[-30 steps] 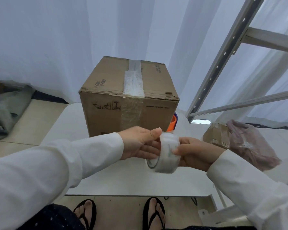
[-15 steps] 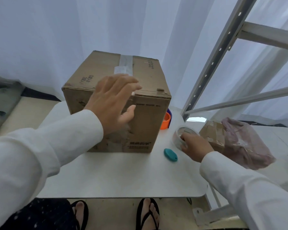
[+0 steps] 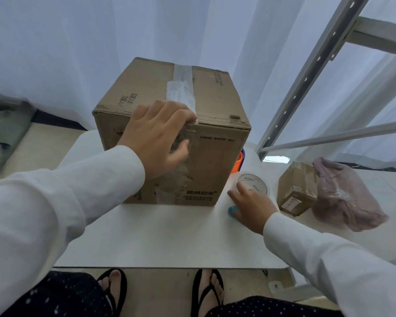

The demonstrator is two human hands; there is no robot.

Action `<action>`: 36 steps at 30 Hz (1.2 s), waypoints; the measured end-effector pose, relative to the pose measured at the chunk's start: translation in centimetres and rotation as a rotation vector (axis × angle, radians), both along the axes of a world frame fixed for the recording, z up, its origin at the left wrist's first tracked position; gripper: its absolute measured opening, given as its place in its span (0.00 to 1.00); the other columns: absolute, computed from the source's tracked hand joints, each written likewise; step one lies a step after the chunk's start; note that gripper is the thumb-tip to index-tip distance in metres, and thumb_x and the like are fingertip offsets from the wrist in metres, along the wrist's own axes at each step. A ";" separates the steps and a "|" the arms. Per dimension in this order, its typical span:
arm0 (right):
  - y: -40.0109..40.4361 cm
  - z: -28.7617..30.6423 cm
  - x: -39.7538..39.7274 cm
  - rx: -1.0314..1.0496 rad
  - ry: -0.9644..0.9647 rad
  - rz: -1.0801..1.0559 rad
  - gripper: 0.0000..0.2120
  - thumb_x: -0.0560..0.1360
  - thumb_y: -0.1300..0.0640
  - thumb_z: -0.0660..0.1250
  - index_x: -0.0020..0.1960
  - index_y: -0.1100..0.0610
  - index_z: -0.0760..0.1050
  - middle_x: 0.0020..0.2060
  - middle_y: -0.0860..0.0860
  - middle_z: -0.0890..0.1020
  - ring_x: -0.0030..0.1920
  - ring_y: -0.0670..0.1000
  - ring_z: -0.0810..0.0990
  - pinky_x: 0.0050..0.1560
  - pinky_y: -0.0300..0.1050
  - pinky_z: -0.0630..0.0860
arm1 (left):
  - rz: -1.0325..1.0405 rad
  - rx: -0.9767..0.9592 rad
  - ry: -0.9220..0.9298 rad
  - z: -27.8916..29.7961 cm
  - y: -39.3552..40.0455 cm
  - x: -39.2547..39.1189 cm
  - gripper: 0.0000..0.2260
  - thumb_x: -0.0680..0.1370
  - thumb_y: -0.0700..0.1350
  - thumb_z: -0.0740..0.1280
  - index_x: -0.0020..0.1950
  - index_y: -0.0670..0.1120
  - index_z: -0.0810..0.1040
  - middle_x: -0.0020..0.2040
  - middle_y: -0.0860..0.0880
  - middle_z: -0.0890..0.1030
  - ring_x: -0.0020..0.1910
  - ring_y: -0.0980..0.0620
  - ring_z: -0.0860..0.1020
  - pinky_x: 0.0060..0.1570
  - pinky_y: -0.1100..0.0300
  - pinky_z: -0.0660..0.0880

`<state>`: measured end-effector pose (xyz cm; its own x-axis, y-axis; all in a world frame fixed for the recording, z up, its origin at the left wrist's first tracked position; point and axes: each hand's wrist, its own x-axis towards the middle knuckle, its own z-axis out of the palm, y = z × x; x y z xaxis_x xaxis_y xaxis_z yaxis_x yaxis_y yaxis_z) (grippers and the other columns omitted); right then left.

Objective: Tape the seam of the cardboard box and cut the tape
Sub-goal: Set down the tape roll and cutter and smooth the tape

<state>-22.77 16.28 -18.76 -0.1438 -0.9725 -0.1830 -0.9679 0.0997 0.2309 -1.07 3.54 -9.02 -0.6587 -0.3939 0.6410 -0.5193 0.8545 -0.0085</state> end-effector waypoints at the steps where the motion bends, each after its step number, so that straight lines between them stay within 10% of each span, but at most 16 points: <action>1: 0.2 -0.2 0.0 0.007 0.017 0.008 0.23 0.77 0.52 0.61 0.69 0.54 0.60 0.68 0.56 0.65 0.58 0.60 0.76 0.56 0.54 0.77 | 0.002 0.004 0.004 0.0 0.0 0.0 0.20 0.69 0.50 0.58 0.58 0.45 0.73 0.56 0.45 0.77 0.54 0.44 0.72 0.53 0.55 0.59; 9: 2.6 -2.6 0.7 0.062 0.001 0.057 0.27 0.76 0.68 0.57 0.72 0.62 0.53 0.70 0.60 0.58 0.60 0.61 0.72 0.58 0.52 0.75 | -0.008 0.025 0.013 -0.1 -0.1 0.1 0.19 0.69 0.47 0.57 0.60 0.45 0.69 0.56 0.44 0.78 0.54 0.48 0.68 0.54 0.55 0.59; 15: 4.7 -3.7 0.0 -0.015 -0.064 0.135 0.21 0.75 0.63 0.57 0.67 0.57 0.61 0.58 0.56 0.72 0.52 0.56 0.72 0.53 0.48 0.73 | 0.007 0.049 -0.004 0.0 0.2 0.1 0.20 0.69 0.47 0.56 0.61 0.47 0.65 0.56 0.44 0.77 0.54 0.43 0.73 0.54 0.52 0.63; 23: 4.9 0.0 -3.5 -0.363 -0.392 -0.352 0.20 0.75 0.51 0.64 0.65 0.51 0.63 0.38 0.49 0.76 0.35 0.49 0.76 0.38 0.39 0.74 | 0.015 0.027 0.002 -0.1 0.2 0.0 0.20 0.69 0.47 0.56 0.60 0.46 0.68 0.55 0.45 0.77 0.53 0.46 0.70 0.54 0.55 0.59; 26: 3.7 0.2 -5.3 -0.177 -0.313 -0.435 0.29 0.73 0.45 0.65 0.69 0.47 0.58 0.42 0.52 0.79 0.37 0.50 0.76 0.40 0.41 0.76 | 0.034 0.013 -0.008 -0.2 0.0 -0.1 0.20 0.69 0.48 0.57 0.60 0.46 0.69 0.56 0.45 0.77 0.53 0.45 0.72 0.53 0.55 0.59; 36: 1.8 -0.5 -5.5 0.006 -0.190 -0.134 0.11 0.74 0.55 0.63 0.56 0.49 0.69 0.52 0.52 0.75 0.45 0.56 0.78 0.48 0.48 0.78 | 0.038 0.020 -0.013 -0.1 0.2 0.0 0.20 0.69 0.48 0.57 0.60 0.45 0.69 0.55 0.45 0.78 0.53 0.43 0.73 0.53 0.56 0.59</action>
